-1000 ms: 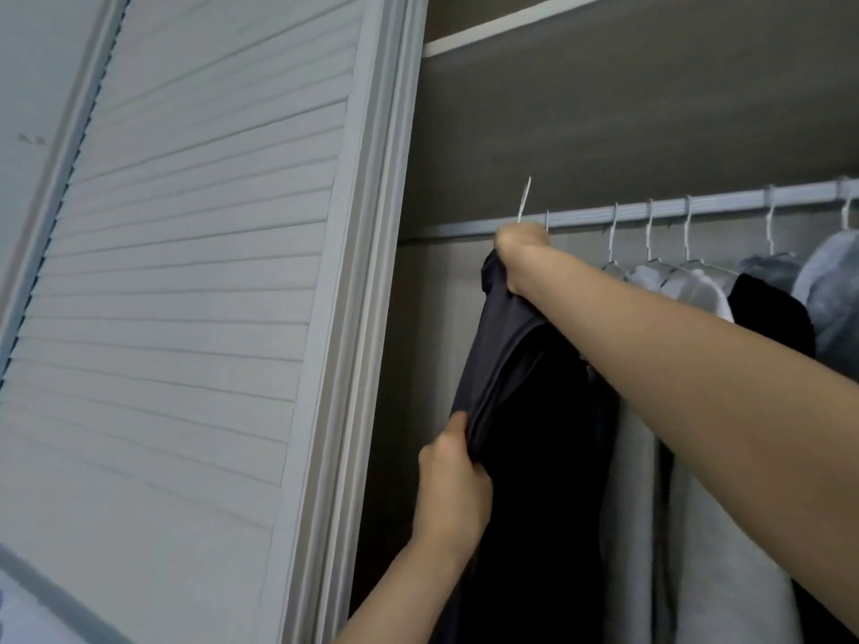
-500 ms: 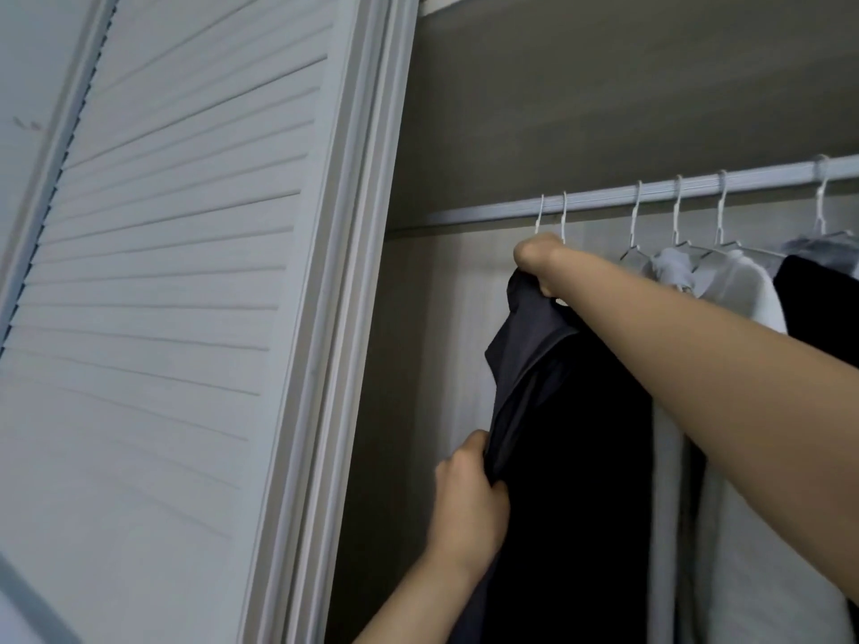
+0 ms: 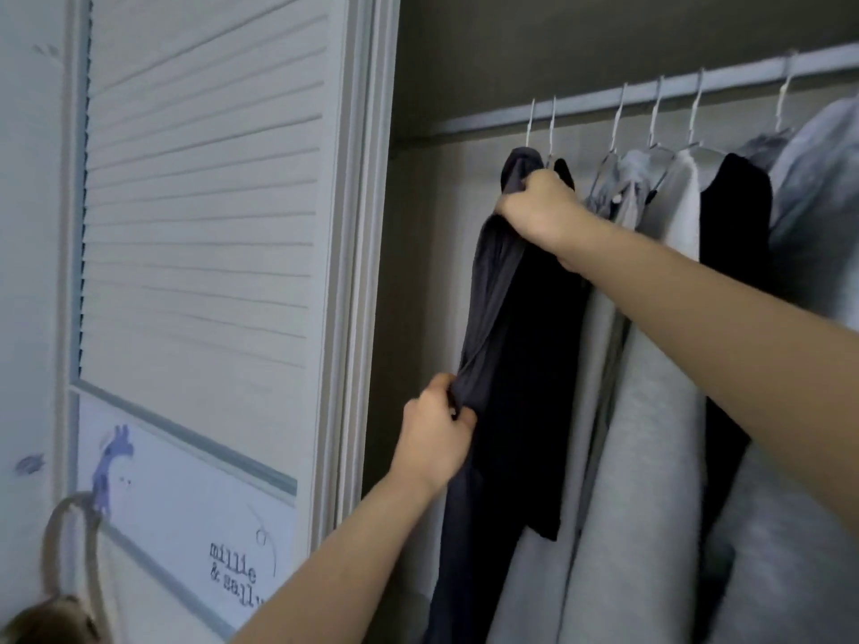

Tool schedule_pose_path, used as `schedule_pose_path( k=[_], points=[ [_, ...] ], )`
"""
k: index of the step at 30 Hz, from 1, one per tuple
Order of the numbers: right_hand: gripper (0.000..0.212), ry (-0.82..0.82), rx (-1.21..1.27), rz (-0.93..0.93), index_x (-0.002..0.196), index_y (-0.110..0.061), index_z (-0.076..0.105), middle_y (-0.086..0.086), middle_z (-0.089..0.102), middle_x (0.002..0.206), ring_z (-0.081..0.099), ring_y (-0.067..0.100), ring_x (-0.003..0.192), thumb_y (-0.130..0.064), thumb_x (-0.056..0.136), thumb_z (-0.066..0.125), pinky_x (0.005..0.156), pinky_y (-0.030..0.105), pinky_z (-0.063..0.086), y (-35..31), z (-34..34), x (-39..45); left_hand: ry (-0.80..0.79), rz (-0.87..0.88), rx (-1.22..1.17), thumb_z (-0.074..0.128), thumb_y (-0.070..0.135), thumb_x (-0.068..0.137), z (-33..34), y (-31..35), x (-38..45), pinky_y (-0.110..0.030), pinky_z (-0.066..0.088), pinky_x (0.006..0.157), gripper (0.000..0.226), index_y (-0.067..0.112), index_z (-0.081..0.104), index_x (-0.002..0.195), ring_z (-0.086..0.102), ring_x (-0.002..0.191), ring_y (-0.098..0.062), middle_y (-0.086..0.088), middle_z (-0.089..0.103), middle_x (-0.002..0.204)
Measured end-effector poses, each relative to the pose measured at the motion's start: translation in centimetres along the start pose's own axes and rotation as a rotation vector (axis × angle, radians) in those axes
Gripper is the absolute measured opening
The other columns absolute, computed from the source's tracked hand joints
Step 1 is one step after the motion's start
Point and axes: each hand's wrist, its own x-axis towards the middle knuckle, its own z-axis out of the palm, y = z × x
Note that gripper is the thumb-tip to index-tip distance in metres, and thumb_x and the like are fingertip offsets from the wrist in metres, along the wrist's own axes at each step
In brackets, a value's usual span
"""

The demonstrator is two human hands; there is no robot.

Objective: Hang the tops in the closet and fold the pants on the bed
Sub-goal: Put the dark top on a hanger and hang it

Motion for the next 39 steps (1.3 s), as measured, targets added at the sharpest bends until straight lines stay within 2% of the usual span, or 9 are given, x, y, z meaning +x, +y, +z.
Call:
schedule_pose_path(
  k=[5,7,11,16,21,24,28,34,39],
  points=[
    [0.041,-0.074,0.076,0.024,0.126,-0.006,0.049,0.004,0.061,0.097,0.058,0.023,0.092,-0.022,0.089,0.055,0.080,0.032,0.044,0.9,1.0,-10.7,-0.045,-0.097,-0.010,0.051,0.000,0.090,-2.3,-0.7,-6.8,-0.035,0.055,0.085,0.024,0.020,0.055,0.101,0.068,0.084,-0.017,0.001,0.069,0.089],
    [0.044,-0.134,0.160,0.036,0.133,-0.011,0.047,-0.006,0.061,0.098,0.057,0.014,0.096,-0.023,0.091,0.055,0.080,0.022,0.041,1.4,1.8,-14.7,-0.051,-0.109,-0.004,0.052,0.000,0.090,-3.7,-0.8,-9.2,-0.033,0.055,0.084,0.025,0.021,0.056,0.103,0.068,0.086,-0.018,0.001,0.070,0.091],
    [0.019,-0.289,0.369,0.043,0.111,-0.029,0.059,-0.019,0.066,0.089,0.062,-0.001,0.093,-0.031,0.094,0.051,0.075,0.013,0.044,2.2,4.0,-23.5,0.015,-0.148,0.148,0.054,0.011,0.092,-7.3,-0.8,-16.1,-0.010,0.049,0.067,0.024,0.029,0.056,0.107,0.065,0.080,-0.004,0.012,0.070,0.087],
    [0.013,-0.622,0.485,0.046,0.103,-0.030,0.058,-0.011,0.071,0.095,0.064,0.004,0.096,-0.033,0.097,0.048,0.081,0.019,0.045,2.6,9.0,-35.3,0.075,-0.311,0.320,0.055,0.017,0.092,-11.3,-2.5,-28.1,-0.023,0.050,0.066,0.022,0.028,0.057,0.111,0.062,0.073,-0.005,0.010,0.069,0.079],
    [0.018,-1.044,0.508,0.140,0.113,-0.022,0.056,-0.006,0.070,0.098,0.062,0.008,0.095,-0.028,0.097,0.049,0.076,0.019,0.043,4.1,13.3,-48.3,0.159,-0.812,0.484,0.053,0.017,0.095,-13.8,-4.0,-43.2,-0.041,0.055,0.067,0.020,0.028,0.056,0.112,0.065,0.069,-0.019,-0.002,0.070,0.076],
    [0.022,-1.224,0.470,0.151,0.116,-0.019,0.057,-0.006,0.070,0.097,0.063,0.007,0.097,-0.027,0.098,0.048,0.079,0.018,0.045,5.2,14.6,-54.0,0.221,-1.029,0.527,0.053,0.016,0.094,-13.8,-3.9,-50.6,-0.032,0.046,0.054,0.017,0.030,0.056,0.103,0.061,0.062,-0.020,0.000,0.066,0.069],
    [0.028,-1.401,0.355,0.151,0.120,-0.019,0.055,-0.003,0.064,0.110,0.058,0.011,0.100,-0.033,0.097,0.049,0.081,0.023,0.045,6.4,16.0,-60.1,0.219,-1.112,0.679,0.058,0.013,0.090,-13.6,-2.1,-58.4,-0.028,0.042,0.068,0.012,0.024,0.062,0.095,0.057,0.086,-0.021,0.003,0.060,0.090],
    [0.036,-1.202,0.315,0.421,0.123,0.004,0.053,0.014,0.058,0.110,0.056,0.031,0.110,-0.012,0.092,0.059,0.092,0.034,0.043,9.7,17.1,-63.9,0.573,-1.220,0.829,0.073,0.026,0.085,-13.4,-0.2,-63.7,-0.040,0.038,0.098,0.038,0.009,0.060,0.117,0.049,0.111,-0.032,-0.009,0.054,0.116],
    [0.041,-1.126,0.305,0.668,0.120,0.005,0.053,0.024,0.056,0.117,0.057,0.039,0.108,-0.017,0.087,0.062,0.093,0.050,0.050,10.1,19.2,-64.5,0.908,-1.430,0.541,0.075,0.029,0.082,-14.1,0.0,-66.3,-0.035,0.038,0.074,0.031,0.013,0.054,0.098,0.054,0.088,-0.026,0.001,0.056,0.088]
  ],
)
